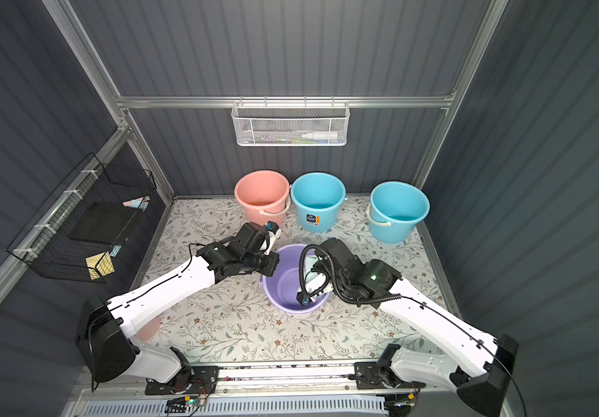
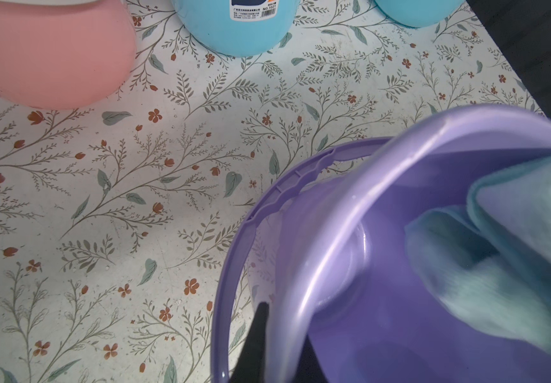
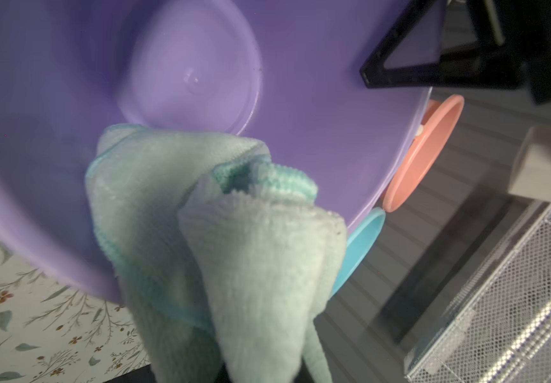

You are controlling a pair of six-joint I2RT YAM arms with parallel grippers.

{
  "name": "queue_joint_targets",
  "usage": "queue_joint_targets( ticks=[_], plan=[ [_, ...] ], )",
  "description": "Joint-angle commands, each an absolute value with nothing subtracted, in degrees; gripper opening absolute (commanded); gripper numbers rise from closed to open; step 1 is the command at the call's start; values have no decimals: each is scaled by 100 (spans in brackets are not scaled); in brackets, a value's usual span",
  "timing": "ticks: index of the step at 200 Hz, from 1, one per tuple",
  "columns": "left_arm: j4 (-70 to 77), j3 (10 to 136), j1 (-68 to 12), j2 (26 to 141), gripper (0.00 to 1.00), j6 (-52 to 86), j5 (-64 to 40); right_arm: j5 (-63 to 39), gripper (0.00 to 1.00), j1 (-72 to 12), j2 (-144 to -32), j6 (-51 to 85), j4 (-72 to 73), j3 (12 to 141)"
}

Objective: Wipe the inside of the bucket with a cloth
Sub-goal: Wipe the dirt from the inside of the bucket.

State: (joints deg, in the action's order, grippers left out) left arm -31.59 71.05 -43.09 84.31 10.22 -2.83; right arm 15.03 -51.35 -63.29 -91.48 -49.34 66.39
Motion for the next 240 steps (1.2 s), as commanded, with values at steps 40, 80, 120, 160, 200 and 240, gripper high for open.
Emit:
queue_joint_targets(
  ticks=[40,80,120,160,200,240],
  plan=[
    [-3067,7318,-4342,8241,0,1030,-220,-609,0,-5396,-6312,-7597,-6586,6861],
    [-3072,7356,-4342,8266,0,1020,-220,-1635,0,-5481,-6420,-7024,-4888,6253],
    [-3075,7357,-4341,8261,0,1011,-271,-1701,0,-5638,-6837,-6853,-2987,5922],
    [-3102,7325,-4341,8236,0,994,-343,-1222,0,-5660,-7201,-7004,-1286,5618],
    [-3129,7290,-4341,8152,0,1017,-334,-141,0,-5588,-7413,-7162,-420,5466],
    [-3124,7277,-4342,8146,0,1038,-365,-166,0,-5127,-7538,-7542,-202,5501]
  ],
)
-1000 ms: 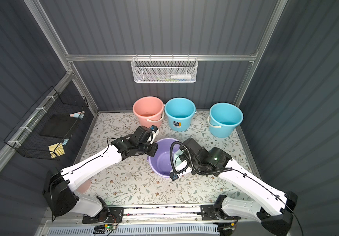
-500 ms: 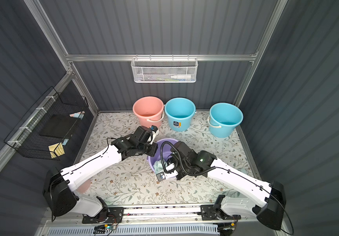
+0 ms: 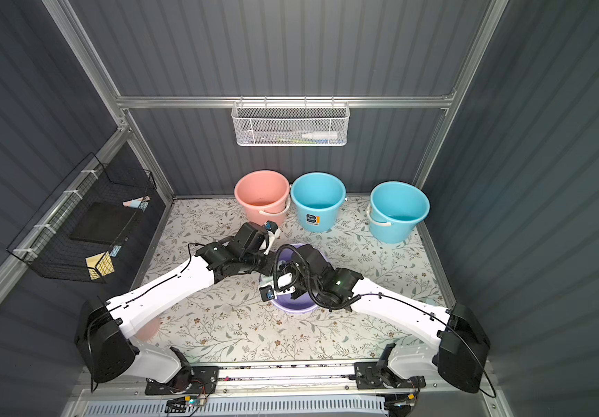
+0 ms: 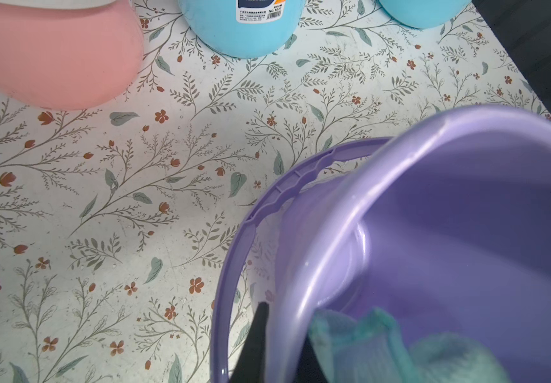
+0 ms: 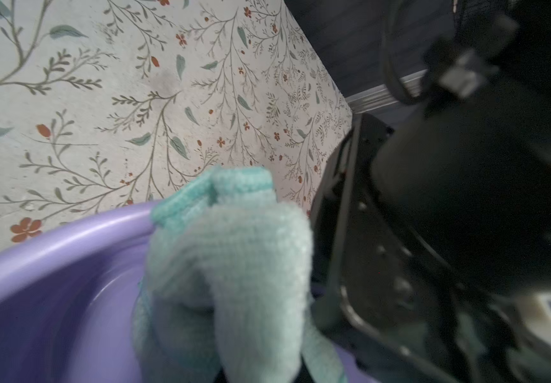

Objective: Wipe the inside of the bucket with a cloth
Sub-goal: Wipe the dirt from the inside of the bucket.

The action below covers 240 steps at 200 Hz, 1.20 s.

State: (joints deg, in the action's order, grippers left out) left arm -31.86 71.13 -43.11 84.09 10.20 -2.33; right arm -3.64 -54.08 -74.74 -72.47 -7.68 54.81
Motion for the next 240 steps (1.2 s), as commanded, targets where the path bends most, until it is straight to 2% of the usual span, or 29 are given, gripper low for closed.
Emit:
queue_joint_targets(
  ticks=[1,38,87,154,188,240],
  plan=[
    [-3127,7281,-4342,8147,0,1038,-363,-167,0,-5116,-7539,-7550,-202,5506],
    [-3196,7278,-4342,8087,0,1037,-308,-67,0,-4714,-7576,-7824,-226,5572],
    [-3190,7270,-4342,8051,0,1079,-261,646,0,-4441,-7406,-8024,-710,5604],
    [-3173,7291,-4342,8033,0,1142,-89,1038,0,-4449,-6267,-7779,-2393,5460],
    [-3163,7295,-4342,8024,0,1156,-37,657,0,-4448,-5701,-7464,-3457,5484],
    [-3155,7330,-4342,8051,0,1154,-27,-737,0,-4448,-5353,-7090,-4833,5680]
  ],
)
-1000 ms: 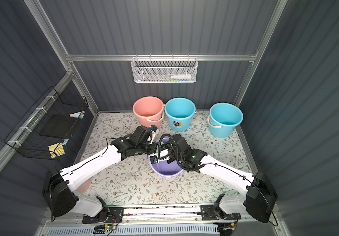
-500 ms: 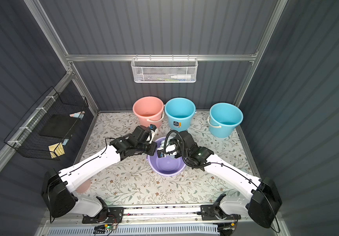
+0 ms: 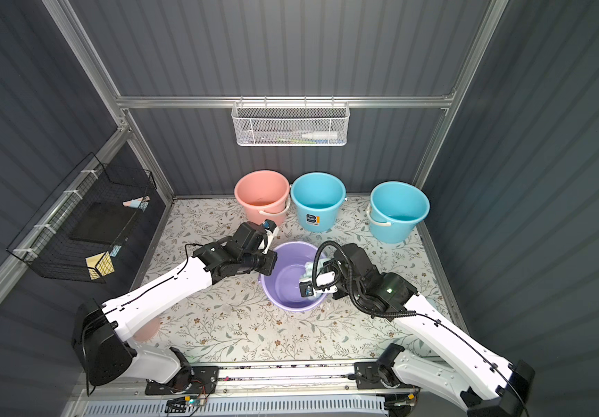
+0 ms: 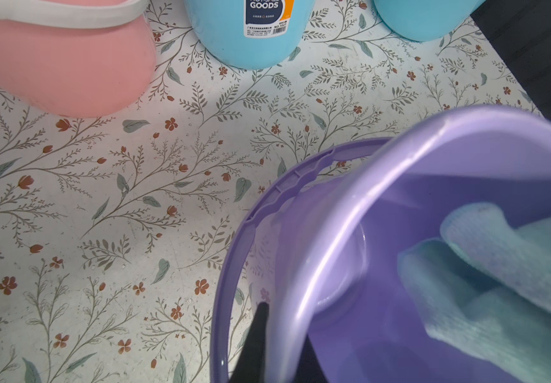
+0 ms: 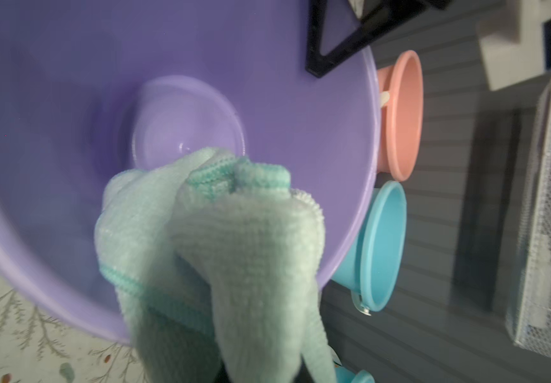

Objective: Wipe the inside of the bucket with a cloth
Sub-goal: Wipe the dirt from the inside of the bucket.

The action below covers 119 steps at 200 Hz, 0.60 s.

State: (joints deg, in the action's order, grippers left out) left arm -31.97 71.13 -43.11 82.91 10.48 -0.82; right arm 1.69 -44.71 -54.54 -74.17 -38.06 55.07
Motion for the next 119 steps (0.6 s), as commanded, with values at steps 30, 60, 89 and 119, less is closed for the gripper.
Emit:
queue_joint_targets(
  ticks=[30,60,89,119],
  plan=[
    [-3155,7330,-4342,8060,0,1160,-26,-1558,0,-4447,-5451,-6851,-5175,5783],
    [-3138,7334,-4342,8083,0,1169,-51,-2505,0,-4458,-5704,-6727,-4838,5711],
    [-3120,7337,-4339,8102,0,1169,-62,-3103,0,-4526,-6030,-6229,-3675,5527],
    [-3072,7320,-4342,8134,0,1178,-105,-3369,0,-4629,-6624,-5760,-2439,5481]
  ],
)
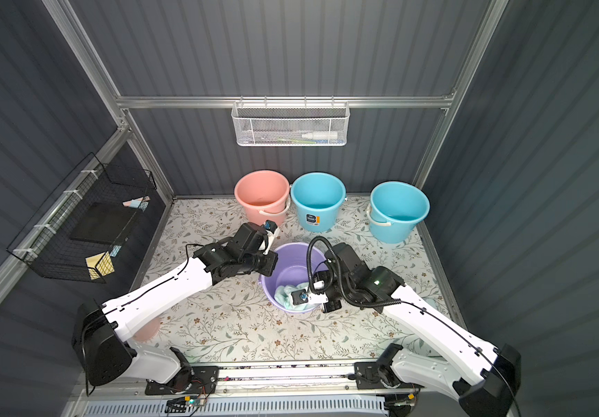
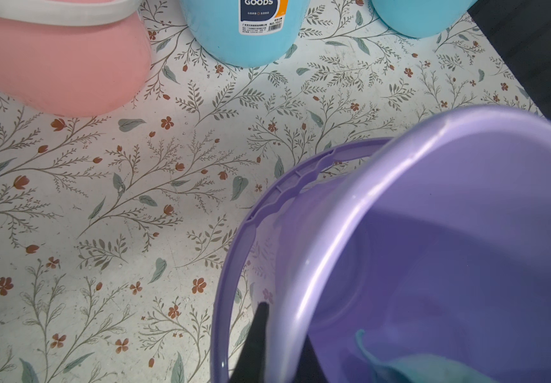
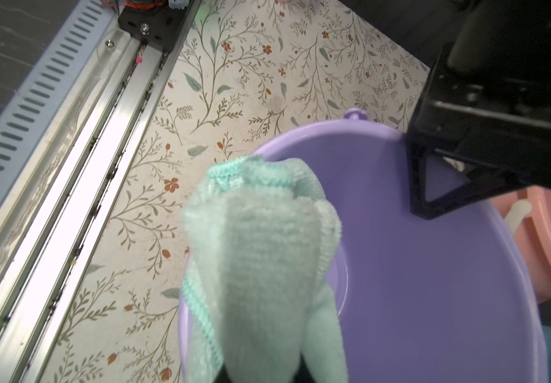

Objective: Wipe the inside of the bucket with a cloth
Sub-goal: Wipe the dirt from the inside of the bucket.

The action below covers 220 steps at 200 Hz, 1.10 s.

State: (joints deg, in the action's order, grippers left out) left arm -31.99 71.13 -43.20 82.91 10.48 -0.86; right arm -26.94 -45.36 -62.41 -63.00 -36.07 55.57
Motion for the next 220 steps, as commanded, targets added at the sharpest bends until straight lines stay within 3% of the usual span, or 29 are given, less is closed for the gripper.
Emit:
queue_joint_targets(
  ticks=[1,48,144,220],
  plan=[
    [-3070,7316,-4342,8136,0,1178,-105,-3372,0,-4635,-6652,-5754,-2411,5487],
    [-3083,7326,-4342,8137,0,1151,-124,-2739,0,-4755,-7493,-5628,-1360,5667],
    [-3093,7299,-4342,8112,0,1143,-150,541,0,-4733,-7639,-6919,-108,5654],
    [-3141,7329,-4342,8121,0,1156,-88,1887,0,-4641,-7127,-7290,-562,5426]
  ],
)
